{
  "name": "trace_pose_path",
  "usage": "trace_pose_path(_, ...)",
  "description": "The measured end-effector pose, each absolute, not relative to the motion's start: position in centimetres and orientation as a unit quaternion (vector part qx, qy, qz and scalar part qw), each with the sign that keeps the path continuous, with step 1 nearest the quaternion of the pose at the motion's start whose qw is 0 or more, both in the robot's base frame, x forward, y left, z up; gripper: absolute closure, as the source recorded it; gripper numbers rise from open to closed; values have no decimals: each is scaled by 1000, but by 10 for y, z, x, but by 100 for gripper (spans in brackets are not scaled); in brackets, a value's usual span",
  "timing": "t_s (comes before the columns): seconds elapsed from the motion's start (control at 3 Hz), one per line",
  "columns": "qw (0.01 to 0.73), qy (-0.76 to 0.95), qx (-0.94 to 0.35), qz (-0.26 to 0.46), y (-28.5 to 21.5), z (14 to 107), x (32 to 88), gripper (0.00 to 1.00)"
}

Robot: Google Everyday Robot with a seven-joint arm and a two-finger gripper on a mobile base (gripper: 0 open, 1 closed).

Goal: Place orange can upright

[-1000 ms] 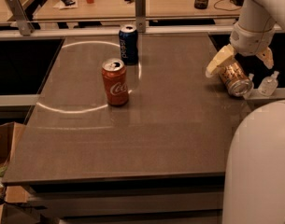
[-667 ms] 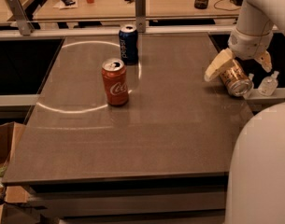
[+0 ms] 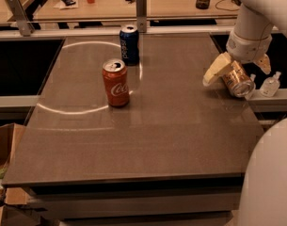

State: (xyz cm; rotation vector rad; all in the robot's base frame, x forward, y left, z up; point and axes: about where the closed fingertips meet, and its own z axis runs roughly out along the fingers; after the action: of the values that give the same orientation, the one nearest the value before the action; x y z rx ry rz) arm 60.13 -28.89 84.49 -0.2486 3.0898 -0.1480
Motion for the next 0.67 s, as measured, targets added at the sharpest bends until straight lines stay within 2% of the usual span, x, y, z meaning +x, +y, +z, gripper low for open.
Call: trace_pose_path(0.67,43,995,-61,-61,-281,844,608,0)
